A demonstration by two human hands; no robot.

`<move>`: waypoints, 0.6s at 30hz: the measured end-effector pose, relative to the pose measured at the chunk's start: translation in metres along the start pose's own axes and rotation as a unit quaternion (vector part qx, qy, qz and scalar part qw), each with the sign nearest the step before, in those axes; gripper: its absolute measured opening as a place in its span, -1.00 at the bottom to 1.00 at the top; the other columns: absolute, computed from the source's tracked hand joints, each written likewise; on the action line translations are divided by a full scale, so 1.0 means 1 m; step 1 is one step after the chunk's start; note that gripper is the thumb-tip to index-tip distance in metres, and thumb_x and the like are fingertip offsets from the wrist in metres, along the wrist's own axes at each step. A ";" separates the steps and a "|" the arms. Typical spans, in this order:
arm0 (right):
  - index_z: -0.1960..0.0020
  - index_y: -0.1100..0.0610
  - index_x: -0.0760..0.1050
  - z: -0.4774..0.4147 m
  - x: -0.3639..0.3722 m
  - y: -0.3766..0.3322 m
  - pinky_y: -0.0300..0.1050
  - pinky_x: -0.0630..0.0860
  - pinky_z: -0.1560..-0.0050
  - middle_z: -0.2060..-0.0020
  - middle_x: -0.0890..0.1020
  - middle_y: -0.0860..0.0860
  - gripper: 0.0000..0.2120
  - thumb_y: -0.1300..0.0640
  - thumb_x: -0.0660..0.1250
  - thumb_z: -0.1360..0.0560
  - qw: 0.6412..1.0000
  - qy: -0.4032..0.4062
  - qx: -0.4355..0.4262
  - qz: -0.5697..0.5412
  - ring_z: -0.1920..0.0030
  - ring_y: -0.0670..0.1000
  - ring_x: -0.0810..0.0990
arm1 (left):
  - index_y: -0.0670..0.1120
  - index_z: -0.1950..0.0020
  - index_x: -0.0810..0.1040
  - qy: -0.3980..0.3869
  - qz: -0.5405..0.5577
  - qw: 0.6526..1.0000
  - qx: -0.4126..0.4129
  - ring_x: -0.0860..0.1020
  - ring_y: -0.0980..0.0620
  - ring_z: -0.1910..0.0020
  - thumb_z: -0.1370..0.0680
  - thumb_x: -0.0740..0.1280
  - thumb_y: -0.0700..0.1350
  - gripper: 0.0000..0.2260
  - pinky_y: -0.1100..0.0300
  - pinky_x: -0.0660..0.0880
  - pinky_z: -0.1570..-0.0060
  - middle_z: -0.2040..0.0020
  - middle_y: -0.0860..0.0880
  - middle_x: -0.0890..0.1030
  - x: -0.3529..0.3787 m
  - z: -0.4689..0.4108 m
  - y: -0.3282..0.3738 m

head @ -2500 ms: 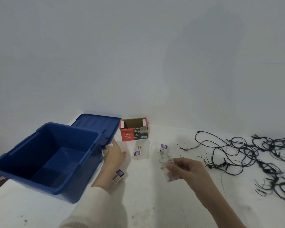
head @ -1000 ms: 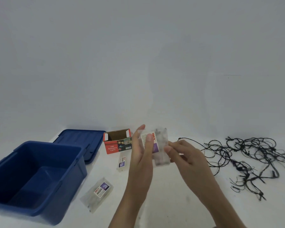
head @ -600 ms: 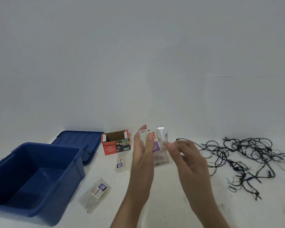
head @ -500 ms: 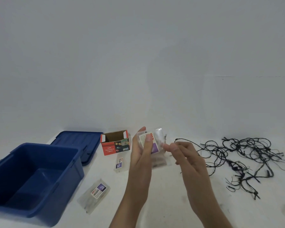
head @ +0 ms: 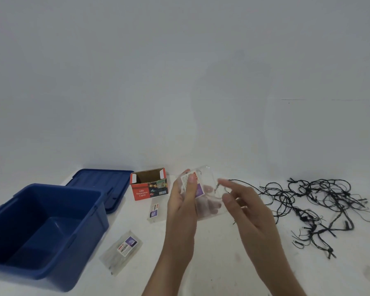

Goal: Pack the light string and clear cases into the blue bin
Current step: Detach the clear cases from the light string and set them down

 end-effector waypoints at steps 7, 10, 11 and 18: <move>0.03 -0.08 0.48 -0.005 -0.012 0.006 -0.20 0.49 0.21 0.20 0.60 -0.10 -0.78 0.01 0.41 -0.34 0.997 0.056 0.027 -0.035 0.26 -0.13 0.54 | 0.07 -0.09 0.48 -0.015 0.004 1.000 0.008 0.59 0.01 0.45 -0.47 0.18 0.09 -0.74 0.22 0.58 0.38 0.30 -0.02 0.64 0.004 0.004 0.006; 0.03 -0.03 0.51 -0.005 -0.014 0.006 -0.24 0.48 0.24 0.22 0.61 -0.05 -0.81 0.09 0.43 -0.39 0.997 0.053 0.031 -0.047 0.26 -0.11 0.54 | 0.07 -0.10 0.48 -0.016 0.000 1.000 0.016 0.60 0.03 0.44 -0.46 0.17 0.10 -0.72 0.22 0.57 0.39 0.29 -0.01 0.66 0.005 0.006 0.006; -0.01 -0.01 0.53 -0.005 -0.012 0.009 -0.24 0.48 0.25 0.22 0.62 -0.01 -0.81 0.17 0.42 -0.44 0.996 0.041 0.048 -0.065 0.26 -0.09 0.54 | 0.05 -0.12 0.49 -0.016 -0.002 1.000 0.017 0.61 0.01 0.40 -0.45 0.17 0.11 -0.69 0.21 0.58 0.36 0.26 -0.01 0.67 0.005 0.006 0.006; -0.06 0.18 0.52 -0.004 0.000 0.020 -0.15 0.40 0.28 0.50 0.52 0.00 -0.73 0.35 0.41 -0.39 0.971 -0.046 0.144 -0.185 0.41 0.00 0.42 | 0.08 -0.19 0.48 -0.009 -0.013 1.000 0.004 0.63 0.03 0.32 -0.49 0.18 0.11 -0.69 0.17 0.59 0.28 0.20 -0.01 0.66 0.003 0.008 0.003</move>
Point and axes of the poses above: each hand's wrist, its own z-axis away from the middle knuckle, its own x-axis out of the palm, y = z × x, the point moved 8 cm from there along -z, towards the middle knuckle
